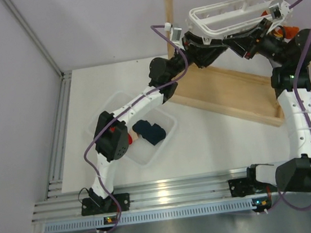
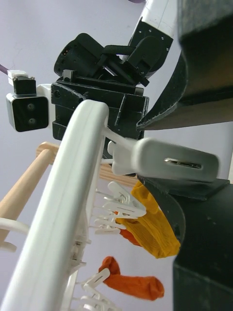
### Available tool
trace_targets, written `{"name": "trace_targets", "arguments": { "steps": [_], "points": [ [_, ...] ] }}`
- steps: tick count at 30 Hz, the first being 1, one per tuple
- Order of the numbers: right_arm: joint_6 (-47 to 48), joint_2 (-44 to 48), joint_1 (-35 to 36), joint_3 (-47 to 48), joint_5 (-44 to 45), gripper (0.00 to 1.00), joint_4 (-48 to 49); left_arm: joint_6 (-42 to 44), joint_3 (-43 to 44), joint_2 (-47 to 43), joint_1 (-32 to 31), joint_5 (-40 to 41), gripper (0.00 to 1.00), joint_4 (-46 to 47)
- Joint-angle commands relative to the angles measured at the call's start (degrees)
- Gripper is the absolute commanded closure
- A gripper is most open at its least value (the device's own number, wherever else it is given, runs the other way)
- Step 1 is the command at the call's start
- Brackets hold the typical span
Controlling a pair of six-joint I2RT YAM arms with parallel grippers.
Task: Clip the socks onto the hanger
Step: Open the clamp at the hanger.
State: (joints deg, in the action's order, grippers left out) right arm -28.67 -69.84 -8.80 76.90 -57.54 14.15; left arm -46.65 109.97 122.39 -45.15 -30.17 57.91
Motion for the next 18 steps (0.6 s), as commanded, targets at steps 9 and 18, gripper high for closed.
{"name": "trace_targets", "arguments": {
  "steps": [9,18],
  "points": [
    [-7.7,-1.1,-1.5,1.3,-1.4,1.0,8.9,-1.4,4.5,1.0,0.1,-1.9,0.58,3.4],
    [-9.0,-1.2,-1.5,1.1,-1.7,1.0,9.6,-1.5,4.5,1.4,0.1,-3.8,0.58,4.0]
  ]
}}
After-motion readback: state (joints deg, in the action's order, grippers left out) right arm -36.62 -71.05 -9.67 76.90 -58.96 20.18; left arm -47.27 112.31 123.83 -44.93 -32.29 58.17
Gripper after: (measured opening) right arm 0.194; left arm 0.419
